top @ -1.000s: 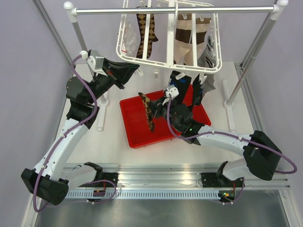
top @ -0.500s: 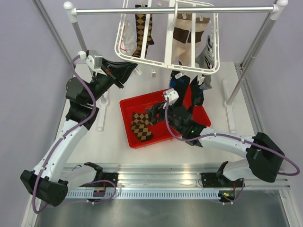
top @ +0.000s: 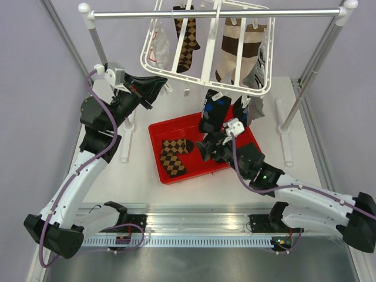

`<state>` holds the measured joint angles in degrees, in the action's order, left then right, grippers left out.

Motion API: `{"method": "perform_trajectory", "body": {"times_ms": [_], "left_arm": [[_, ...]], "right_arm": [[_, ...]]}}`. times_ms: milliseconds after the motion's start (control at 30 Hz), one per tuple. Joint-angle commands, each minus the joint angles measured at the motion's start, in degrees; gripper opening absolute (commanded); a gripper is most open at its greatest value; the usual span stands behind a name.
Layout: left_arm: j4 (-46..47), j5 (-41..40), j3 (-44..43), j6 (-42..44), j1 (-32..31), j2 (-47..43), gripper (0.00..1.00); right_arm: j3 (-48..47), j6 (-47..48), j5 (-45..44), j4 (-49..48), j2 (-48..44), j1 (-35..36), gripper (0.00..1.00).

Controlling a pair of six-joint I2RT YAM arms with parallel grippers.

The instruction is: Remove the socks clipped to the hanger

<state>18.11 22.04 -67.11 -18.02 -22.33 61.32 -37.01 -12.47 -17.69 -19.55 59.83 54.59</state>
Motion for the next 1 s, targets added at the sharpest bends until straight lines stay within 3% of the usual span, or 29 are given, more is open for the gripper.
{"method": "perform_trajectory", "body": {"times_ms": [0,333,500,733,833,933,967], "left_arm": [[-1.4,-2.0,0.0,1.8,-0.2,-0.9,0.11],[-1.7,-2.8,-0.6,1.8,-0.3,-0.9,0.11],[-1.7,-2.3,-0.8,1.6,-0.2,-0.7,0.1],[-1.7,-2.3,-1.2,0.9,-0.2,-0.4,0.1],[-1.9,-2.1,-1.9,0.8,-0.3,0.1,0.1],[-2.5,-2.3,-2.3,0.8,-0.2,0.4,0.1],[-2.6,-2.3,-2.4,0.8,-0.2,0.4,0.11]], "right_arm": [[3.0,1.9,0.9,0.9,-7.7,0.3,0.86],[2.4,4.3,-5.9,3.6,-8.0,-0.4,0.9],[2.8,2.9,1.6,1.1,-5.3,-6.2,0.91],[4.5,-0.7,7.5,-11.1,3.7,-7.2,0.87],[4.9,-2.0,7.6,-13.8,4.2,-7.2,0.8],[5.5,-2.6,5.5,-13.8,2.1,-7.3,0.65],[5.9,-2.6,4.9,-13.6,1.3,-7.3,0.55]]}}
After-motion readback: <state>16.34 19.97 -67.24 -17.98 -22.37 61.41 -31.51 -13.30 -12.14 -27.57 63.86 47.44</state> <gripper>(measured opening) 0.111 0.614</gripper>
